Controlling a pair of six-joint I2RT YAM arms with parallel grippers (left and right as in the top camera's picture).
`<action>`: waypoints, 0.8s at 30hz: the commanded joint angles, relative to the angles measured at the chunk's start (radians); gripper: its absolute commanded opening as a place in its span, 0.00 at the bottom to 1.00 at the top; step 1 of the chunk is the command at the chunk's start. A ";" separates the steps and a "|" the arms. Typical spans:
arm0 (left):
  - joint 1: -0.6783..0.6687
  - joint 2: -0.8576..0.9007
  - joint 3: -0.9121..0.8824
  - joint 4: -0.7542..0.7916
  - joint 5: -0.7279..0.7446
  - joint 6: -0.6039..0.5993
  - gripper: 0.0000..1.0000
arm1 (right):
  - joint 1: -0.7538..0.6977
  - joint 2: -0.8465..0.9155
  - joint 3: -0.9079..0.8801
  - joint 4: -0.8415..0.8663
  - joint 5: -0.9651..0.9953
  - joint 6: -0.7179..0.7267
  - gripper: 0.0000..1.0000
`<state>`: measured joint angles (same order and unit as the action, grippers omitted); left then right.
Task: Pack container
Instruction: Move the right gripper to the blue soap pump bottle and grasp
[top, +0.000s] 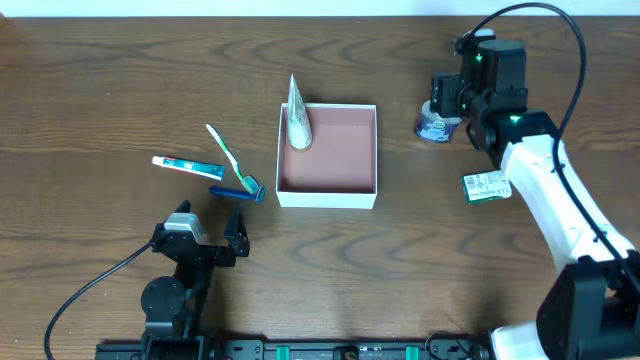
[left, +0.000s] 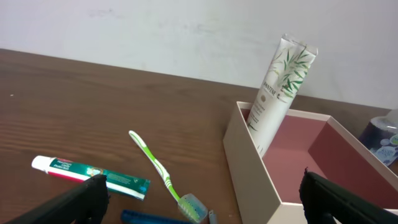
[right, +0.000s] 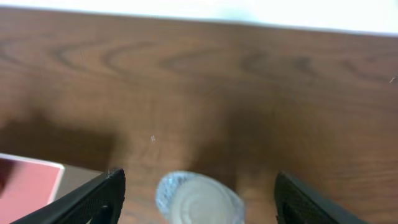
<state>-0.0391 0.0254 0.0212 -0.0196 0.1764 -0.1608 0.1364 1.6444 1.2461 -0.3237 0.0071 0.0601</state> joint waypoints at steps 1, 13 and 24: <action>0.005 -0.002 -0.017 -0.035 0.007 -0.002 0.98 | -0.009 0.039 0.006 -0.015 -0.038 -0.032 0.75; 0.005 -0.002 -0.017 -0.035 0.007 -0.002 0.98 | -0.008 0.060 0.002 -0.040 -0.038 -0.032 0.51; 0.005 -0.002 -0.017 -0.035 0.007 -0.002 0.97 | -0.008 0.060 0.002 -0.063 -0.038 -0.032 0.25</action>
<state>-0.0391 0.0254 0.0212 -0.0196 0.1764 -0.1608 0.1337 1.7016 1.2461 -0.3813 -0.0277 0.0349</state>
